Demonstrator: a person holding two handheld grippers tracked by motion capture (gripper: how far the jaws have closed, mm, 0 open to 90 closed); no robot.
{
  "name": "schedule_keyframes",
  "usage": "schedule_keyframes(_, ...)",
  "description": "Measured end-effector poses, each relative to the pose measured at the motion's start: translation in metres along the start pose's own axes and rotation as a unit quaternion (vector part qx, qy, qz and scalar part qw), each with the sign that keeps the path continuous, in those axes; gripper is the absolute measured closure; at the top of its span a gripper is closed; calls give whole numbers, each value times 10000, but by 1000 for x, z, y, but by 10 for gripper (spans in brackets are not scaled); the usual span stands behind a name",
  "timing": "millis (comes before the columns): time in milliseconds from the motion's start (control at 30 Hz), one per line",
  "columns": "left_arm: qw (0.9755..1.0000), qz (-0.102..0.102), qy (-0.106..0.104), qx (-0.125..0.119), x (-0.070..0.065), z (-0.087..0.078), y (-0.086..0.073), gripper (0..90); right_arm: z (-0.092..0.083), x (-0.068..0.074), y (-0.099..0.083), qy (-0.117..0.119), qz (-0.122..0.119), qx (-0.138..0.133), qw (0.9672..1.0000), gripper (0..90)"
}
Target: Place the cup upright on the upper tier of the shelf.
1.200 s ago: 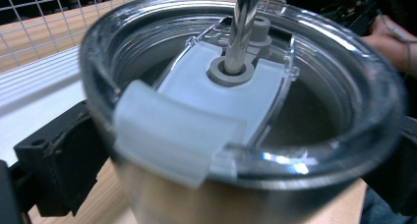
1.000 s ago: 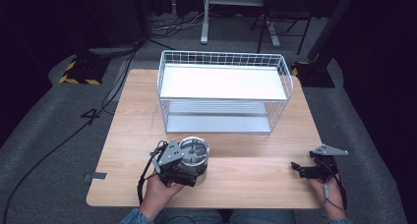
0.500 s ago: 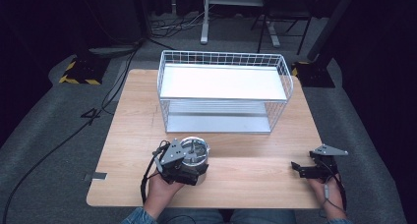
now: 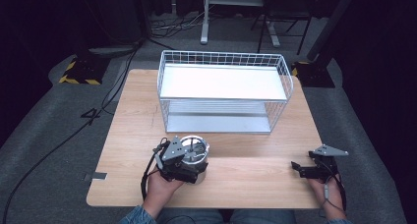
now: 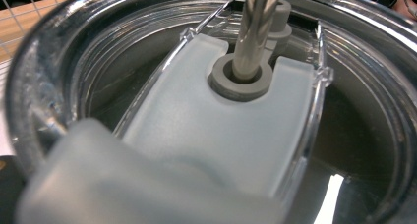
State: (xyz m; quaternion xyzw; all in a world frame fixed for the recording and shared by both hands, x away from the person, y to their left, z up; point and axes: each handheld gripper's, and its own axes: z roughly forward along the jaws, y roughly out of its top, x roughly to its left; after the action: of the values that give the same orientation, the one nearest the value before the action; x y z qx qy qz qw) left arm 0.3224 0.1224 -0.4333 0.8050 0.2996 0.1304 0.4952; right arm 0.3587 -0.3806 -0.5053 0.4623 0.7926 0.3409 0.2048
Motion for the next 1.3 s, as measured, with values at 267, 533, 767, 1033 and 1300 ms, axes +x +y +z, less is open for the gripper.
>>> schedule_keyframes(267, 10000, -12, -23, 4, 6, -9, 9, 31, 0, 0, 0, 11, 2, -2, 10000, 95)
schedule_keyframes(533, 9999, -44, -131, -16, 12, -19, 28, 31, 0, 0, 0, 19, 3, 0, 10000, 95)
schedule_keyframes(767, 9993, -176, -320, -98, 20, -25, 43, 31, 0, 0, 0, 16, 3, -8, 10000, 97)
schedule_keyframes(1033, 9990, -172, -366, -164, 27, -32, 61, 32, 0, -1, 0, 30, 22, 3, 10000, 95)
schedule_keyframes(1300, 9993, -4, -274, -270, 31, -38, 88, 32, 0, 0, 0, 22, 22, -6, 10000, 96)
